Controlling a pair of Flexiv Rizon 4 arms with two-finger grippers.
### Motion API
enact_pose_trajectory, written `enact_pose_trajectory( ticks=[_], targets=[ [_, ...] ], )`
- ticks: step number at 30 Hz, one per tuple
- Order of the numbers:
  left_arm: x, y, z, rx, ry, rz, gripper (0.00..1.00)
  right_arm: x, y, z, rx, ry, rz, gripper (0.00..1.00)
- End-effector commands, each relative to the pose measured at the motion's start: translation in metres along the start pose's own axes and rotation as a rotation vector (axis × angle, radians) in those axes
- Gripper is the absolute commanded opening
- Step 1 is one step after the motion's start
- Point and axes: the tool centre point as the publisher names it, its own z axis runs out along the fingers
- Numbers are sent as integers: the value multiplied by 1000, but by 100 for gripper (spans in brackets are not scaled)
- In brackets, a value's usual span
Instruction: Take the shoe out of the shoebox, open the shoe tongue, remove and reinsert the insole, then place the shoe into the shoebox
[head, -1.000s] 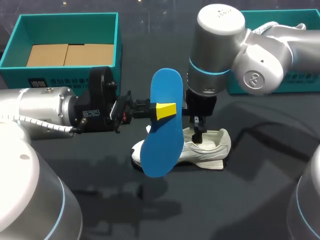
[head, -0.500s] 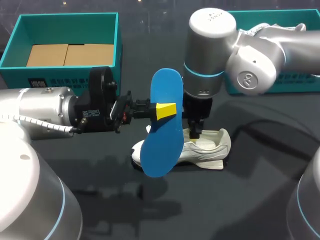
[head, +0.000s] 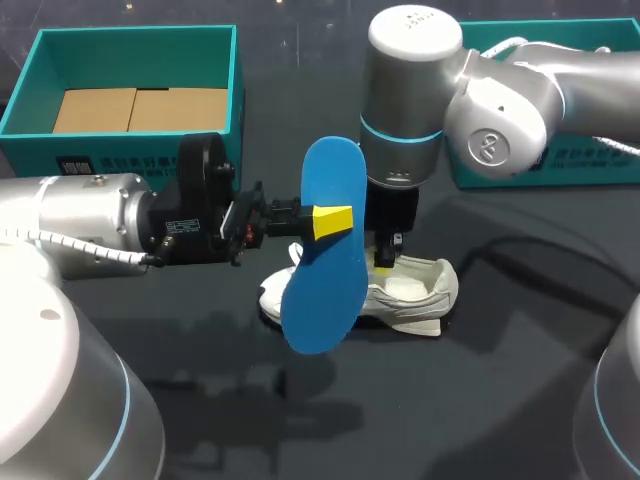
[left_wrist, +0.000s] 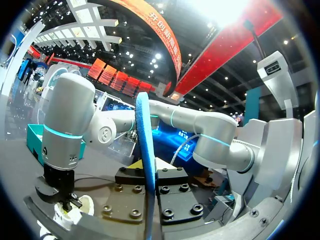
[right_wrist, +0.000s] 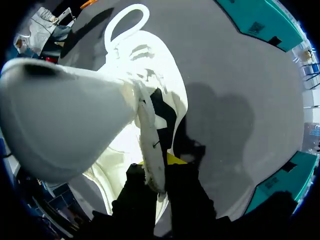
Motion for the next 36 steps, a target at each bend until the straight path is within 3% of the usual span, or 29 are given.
enact_pose_trajectory(
  ticks=[1, 5, 8, 25, 28, 30, 35, 36],
  targets=[
    [0, 2, 2, 2, -2, 0, 0, 10, -18, -19, -58, -16, 144, 0],
    [0, 2, 2, 2, -2, 0, 0, 21, -23, -34, -107, -25, 365, 0],
    [0, 2, 2, 2, -2, 0, 0, 33, -25, -46, -230, -23, 539, 0],
    [0, 2, 2, 2, -2, 0, 0, 33, -25, -46, -230, -23, 539, 0],
    [0, 2, 2, 2, -2, 0, 0, 38, -18, -42, -260, -9, 696, 0],
    [0, 2, 2, 2, -2, 0, 0, 41, -13, -37, -228, -8, 812, 0],
    [0, 2, 2, 2, -2, 0, 0, 47, -11, -32, -312, 21, 970, 0],
    [0, 2, 2, 2, -2, 0, 0, 49, -11, -32, -300, 13, 1026, 0]
  ],
)
